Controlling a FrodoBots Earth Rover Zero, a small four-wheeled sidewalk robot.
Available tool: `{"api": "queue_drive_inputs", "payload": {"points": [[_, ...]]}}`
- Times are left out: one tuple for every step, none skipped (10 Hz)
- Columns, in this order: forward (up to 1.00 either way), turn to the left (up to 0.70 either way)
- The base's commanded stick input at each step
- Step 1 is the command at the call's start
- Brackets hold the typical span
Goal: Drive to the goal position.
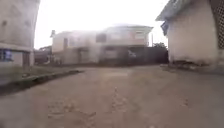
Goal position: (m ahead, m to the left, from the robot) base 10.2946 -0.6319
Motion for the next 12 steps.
{"api": "queue_drive_inputs", "payload": {"points": [[1.0,0.0],[1.0,0.0],[1.0,0.0],[1.0,0.0],[1.0,0.0],[1.0,0.0],[1.0,0.0],[1.0,0.0],[1.0,0.0],[1.0,0.0],[1.0,0.0],[1.0,0.0]]}}
